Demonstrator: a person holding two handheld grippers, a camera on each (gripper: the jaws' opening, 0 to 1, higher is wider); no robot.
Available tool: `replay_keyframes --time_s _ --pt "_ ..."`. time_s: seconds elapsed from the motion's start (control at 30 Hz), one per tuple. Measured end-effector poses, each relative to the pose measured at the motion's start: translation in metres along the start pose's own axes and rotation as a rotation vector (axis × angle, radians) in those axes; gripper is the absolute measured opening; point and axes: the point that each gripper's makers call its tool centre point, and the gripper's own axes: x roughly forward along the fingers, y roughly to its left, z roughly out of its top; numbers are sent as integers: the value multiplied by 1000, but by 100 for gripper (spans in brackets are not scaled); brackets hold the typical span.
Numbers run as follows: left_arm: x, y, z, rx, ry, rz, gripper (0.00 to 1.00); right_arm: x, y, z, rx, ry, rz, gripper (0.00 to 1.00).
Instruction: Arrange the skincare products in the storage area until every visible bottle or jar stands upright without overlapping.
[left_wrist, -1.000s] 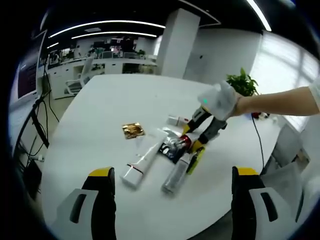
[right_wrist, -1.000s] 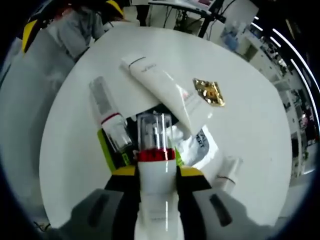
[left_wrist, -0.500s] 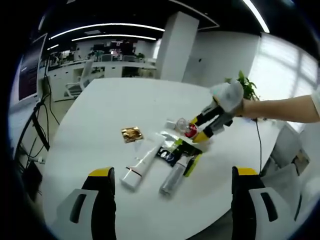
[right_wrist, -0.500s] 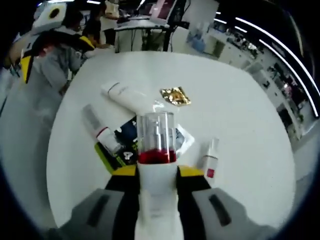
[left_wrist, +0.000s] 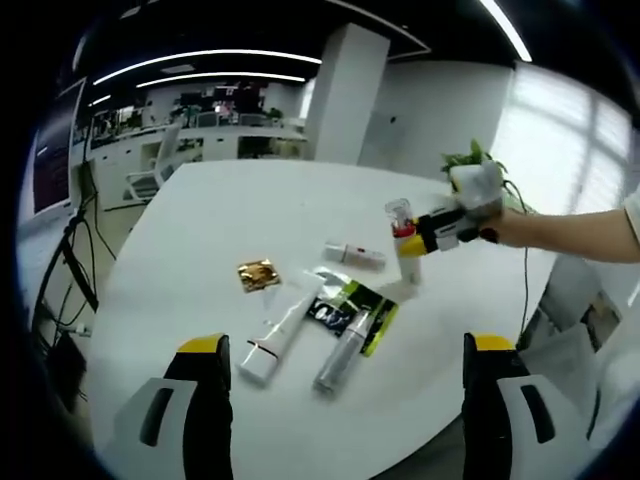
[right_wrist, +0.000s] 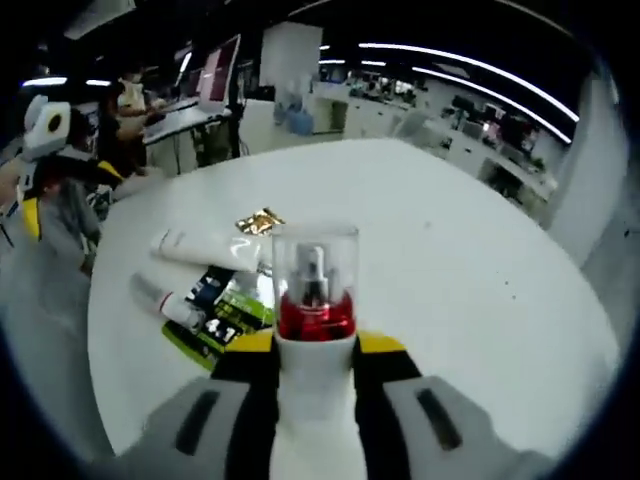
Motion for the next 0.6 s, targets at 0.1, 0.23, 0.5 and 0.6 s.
replay_keyframes --time_s 0.1,0.23,0.5,0.6 --pt "1 -2 2 8 2 -5 94 -7 -8 -3 68 -30 -53 27" --pt "0 -5 3 16 5 -7 94 -16 -15 -8 152 -64 -117 27" --pt "2 -11 5 23 4 -16 94 -30 -20 -17 255 -131 -247 28" --pt "4 -18 3 42 15 -24 94 -32 -17 -19 275 -140 -293 28"
